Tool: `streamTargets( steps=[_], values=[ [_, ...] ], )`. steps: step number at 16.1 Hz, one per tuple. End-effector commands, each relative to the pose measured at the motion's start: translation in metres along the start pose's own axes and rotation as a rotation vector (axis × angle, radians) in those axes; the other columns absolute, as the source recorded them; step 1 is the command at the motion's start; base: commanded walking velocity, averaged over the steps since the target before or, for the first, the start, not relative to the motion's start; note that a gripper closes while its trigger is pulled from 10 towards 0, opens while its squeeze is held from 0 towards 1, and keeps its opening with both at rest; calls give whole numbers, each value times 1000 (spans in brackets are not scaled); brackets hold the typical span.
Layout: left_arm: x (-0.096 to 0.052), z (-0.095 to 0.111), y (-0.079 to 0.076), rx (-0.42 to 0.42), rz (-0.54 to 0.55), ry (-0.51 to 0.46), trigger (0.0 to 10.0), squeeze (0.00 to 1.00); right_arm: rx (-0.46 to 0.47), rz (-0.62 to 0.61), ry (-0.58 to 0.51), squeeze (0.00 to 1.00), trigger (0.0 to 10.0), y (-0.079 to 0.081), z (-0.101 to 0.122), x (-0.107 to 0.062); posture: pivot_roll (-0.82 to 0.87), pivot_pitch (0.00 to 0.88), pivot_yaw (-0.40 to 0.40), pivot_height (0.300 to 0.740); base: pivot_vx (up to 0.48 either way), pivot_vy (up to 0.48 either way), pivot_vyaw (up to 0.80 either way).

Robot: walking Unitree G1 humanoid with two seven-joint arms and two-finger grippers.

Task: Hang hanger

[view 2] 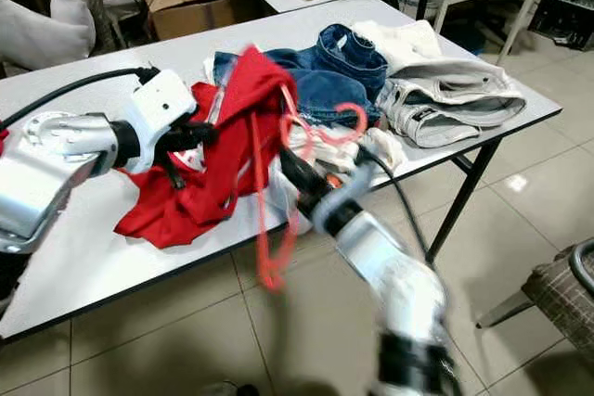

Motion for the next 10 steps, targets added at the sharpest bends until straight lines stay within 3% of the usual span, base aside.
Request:
streamTargets(
  steps=[1, 5, 8, 10],
  values=[
    [-5, -1, -1, -13, -28, 15, 0, 0, 88, 25, -38, 0, 10000, 4, -6, 7, 101, 62, 84, 740, 0, 0, 0],
    [-9, -17, -10, 8, -113, 114, 0, 0, 221, 37, -80, 0, 10000, 5, -6, 39, 106, 64, 87, 740, 0, 0, 0],
    [-13, -30, -16, 30, -151, 182, 0, 0, 252, 30, -100, 0, 10000, 5, -5, 49, 108, 64, 83, 740, 0, 0, 0],
    [-23, -48, -29, 34, -256, 270, 0, 0, 334, 15, -146, 0, 10000, 2, -2, 55, 110, 66, 79, 740, 0, 0, 0]
  ],
)
Point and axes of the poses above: a point about 5 cm out from each wrist's last joint towards the gripper, its own x axis pointing out of the wrist towards the gripper, its own z axis along the axis of the wrist's last joint, y = z × x, the point moved 4 cm from there along x, pointing out of the wrist towards the gripper, and after that the axes turned 15 degrees about -x, right-handed, at the moved point
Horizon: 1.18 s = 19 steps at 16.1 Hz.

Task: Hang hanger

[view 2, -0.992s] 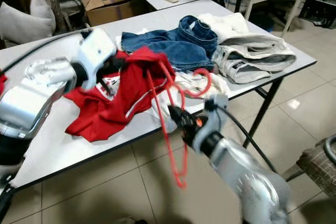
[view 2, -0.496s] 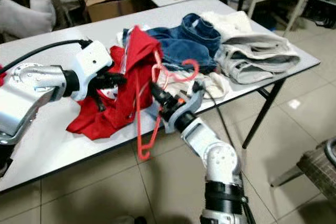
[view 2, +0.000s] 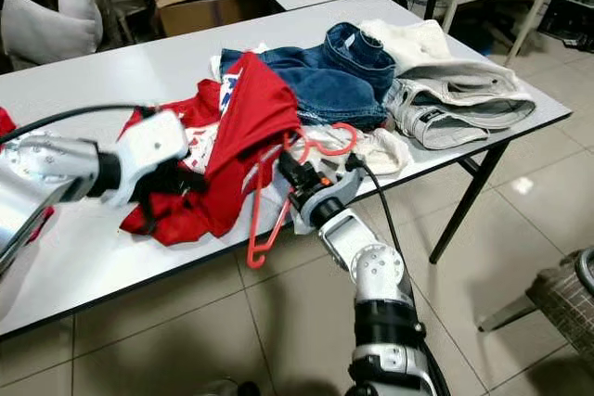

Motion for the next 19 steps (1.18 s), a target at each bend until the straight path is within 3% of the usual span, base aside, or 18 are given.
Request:
streamTargets(
  steps=[1, 6, 9, 13, 17, 19],
  values=[
    [3, -12, -13, -3, -87, 60, 0, 0, 138, 149, -86, 0, 10000, 55, 1, 30, 110, 66, 79, 740, 0, 0, 0],
    [10, -12, -34, -18, -198, 55, 0, 0, 219, 168, -113, 0, 10000, 62, 1, 39, 113, 70, 80, 740, 0, 0, 0],
    [12, -4, -48, -56, -281, 9, 0, 0, 223, 175, -111, 0, 10000, 66, -1, 42, 111, 71, 82, 740, 0, 0, 0],
    [12, -28, -54, -48, -320, 118, 0, 0, 291, 185, -142, 0, 10000, 67, 4, 44, 110, 66, 79, 740, 0, 0, 0],
    [13, -27, -64, -53, -368, 116, 0, 0, 303, 192, -148, 0, 10000, 68, 6, 46, 109, 61, 75, 740, 0, 0, 0],
    [16, -17, -76, -65, -441, 55, 0, 0, 299, 201, -145, 0, 10000, 71, 4, 47, 107, 58, 74, 740, 0, 0, 0]
  ],
)
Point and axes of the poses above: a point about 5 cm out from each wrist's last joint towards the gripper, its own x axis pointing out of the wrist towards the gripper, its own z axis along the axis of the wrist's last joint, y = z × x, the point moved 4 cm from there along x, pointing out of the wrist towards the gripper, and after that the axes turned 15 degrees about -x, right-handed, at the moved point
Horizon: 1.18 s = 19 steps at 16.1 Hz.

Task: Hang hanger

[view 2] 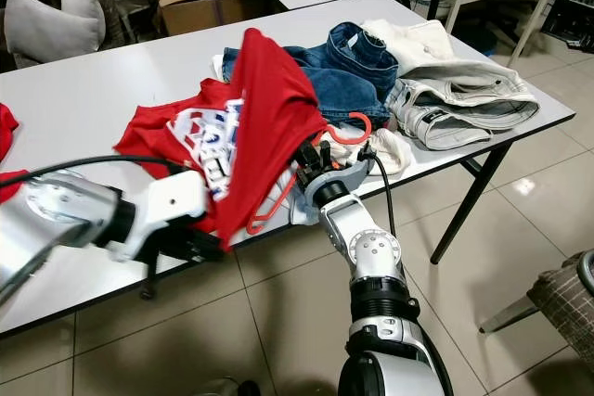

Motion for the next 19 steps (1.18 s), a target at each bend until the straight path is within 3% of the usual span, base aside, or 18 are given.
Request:
streamTargets(
  steps=[1, 2, 4, 8, 10, 13, 16, 19],
  values=[
    [4, 3, -15, -24, -104, -19, 0, 0, 106, 187, 3, 0, 10000, 68, -32, 31, 105, 52, 72, 740, 0, 0, 0],
    [4, 6, -17, -27, -117, -36, 0, 0, 92, 186, 7, 0, 10000, 68, -32, 31, 104, 49, 71, 740, 0, 0, 0],
    [-2, 31, -29, -50, -222, -162, 0, 0, 74, 178, 10, 0, 10000, 66, -33, 32, 100, 39, 72, 740, 0, 0, 0],
    [-11, 61, -16, -63, -190, -313, 0, 0, -48, 192, 77, 0, 10000, 68, -45, 29, 83, 28, 79, 740, 0, 0, 0],
    [-26, 90, 18, -54, -16, -437, 0, 0, -207, 199, 139, 0, 10000, 64, -52, 15, 55, 15, 89, 740, 0, 0, 0],
    [-50, 125, 49, -86, 141, -598, 0, 0, -320, 138, 135, 0, 10000, 53, -35, -6, 5, 6, 110, 740, 0, 0, 0],
    [-62, 140, 73, -108, 254, -668, 0, 0, -490, 65, 194, 0, 10000, 40, -33, -30, -27, 0, 129, 740, 0, 0, 0],
    [-65, 143, 80, -110, 295, -687, 0, 0, -490, 41, 180, 0, 10000, 39, -27, -42, -42, 0, 133, 740, 0, 0, 0]
  ],
)
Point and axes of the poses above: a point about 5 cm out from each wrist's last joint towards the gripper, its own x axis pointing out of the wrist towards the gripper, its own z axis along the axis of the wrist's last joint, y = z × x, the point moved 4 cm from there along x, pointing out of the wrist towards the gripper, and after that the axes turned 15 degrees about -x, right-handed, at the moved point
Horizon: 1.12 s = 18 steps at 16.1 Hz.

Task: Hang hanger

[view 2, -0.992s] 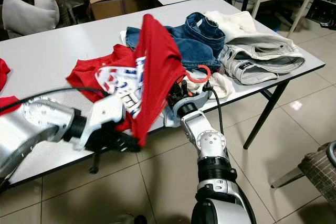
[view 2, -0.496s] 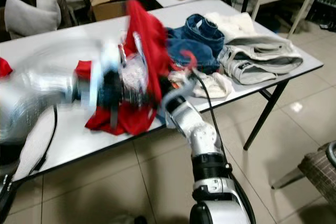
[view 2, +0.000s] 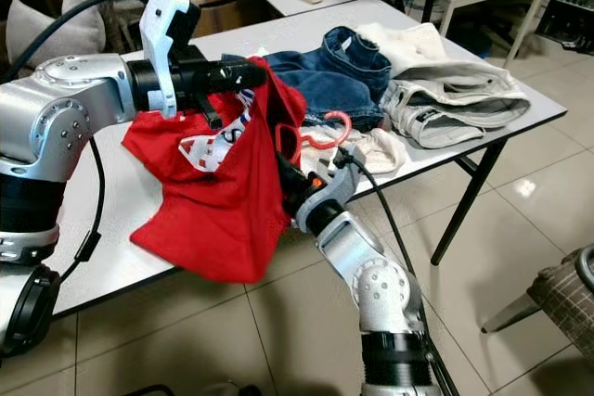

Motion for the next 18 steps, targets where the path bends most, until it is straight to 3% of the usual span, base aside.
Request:
streamTargets(
  steps=[1, 3, 4, 5, 6, 9, 10, 13, 14, 15, 17, 18],
  values=[
    [-3, 12, 1, 24, 18, -37, 0, 0, 5, 12, 2, 0, 10000, 5, 1, -2, -45, 0, 133, 740, 0, 0, 0],
    [0, 3, -10, 31, -49, 7, 0, 0, -1, 5, -4, 0, 10000, 6, 4, -6, -60, 0, 135, 740, 0, 0, 0],
    [-2, -13, -16, 69, -80, 85, 1608, 0, -21, -4, -8, 0, 10000, 4, 6, -8, -60, 0, 135, 740, 0, 0, 0],
    [-6, -22, -20, 72, -89, 120, 10000, 0, -29, -16, -18, 0, 10000, 2, 10, -11, -78, 0, 131, 740, 0, 0, 0],
    [-10, -19, -25, 33, -107, 105, 10000, 1000, 13, -8, -52, 0, 10000, 1, 16, -14, -77, 0, 127, 740, 0, 0, 0],
    [-21, -15, -33, 7, -155, 107, 10000, 1000, 23, 7, -92, 0, 10000, 1, 25, -18, -72, 0, 116, 740, 0, 0, 0],
    [-31, -13, -38, -45, -193, 89, 10000, 1000, -10, -16, -106, 0, 10000, -2, 29, -18, -67, 0, 111, 740, 0, 0, 0],
    [-40, -11, -42, -74, -212, 64, 10000, 1000, -42, -29, -79, 0, 10000, -4, 27, -17, -59, 0, 108, 740, 0, 0, 0],
    [-44, -8, -34, -72, -147, 10, 10000, 1000, -65, -38, -70, 0, 10000, -6, 27, -16, -57, 0, 107, 740, 0, 0, 0],
    [-49, -15, -16, -98, -5, -17, 10000, 1000, -111, -12, -48, 0, 10000, -3, 27, -18, -49, 0, 105, 740, 0, 0, 0],
    [-63, -59, 16, -139, 268, 46, 10000, 1000, -165, 76, -30, 0, 10000, 12, 32, -30, -36, 5, 80, 740, 0, 0, 800],
    [-68, -85, 20, -165, 356, 62, 10000, 1000, -202, 137, -1, 0, 10000, 18, 32, -42, -29, 12, 68, 740, 0, 0, 800]
  ],
)
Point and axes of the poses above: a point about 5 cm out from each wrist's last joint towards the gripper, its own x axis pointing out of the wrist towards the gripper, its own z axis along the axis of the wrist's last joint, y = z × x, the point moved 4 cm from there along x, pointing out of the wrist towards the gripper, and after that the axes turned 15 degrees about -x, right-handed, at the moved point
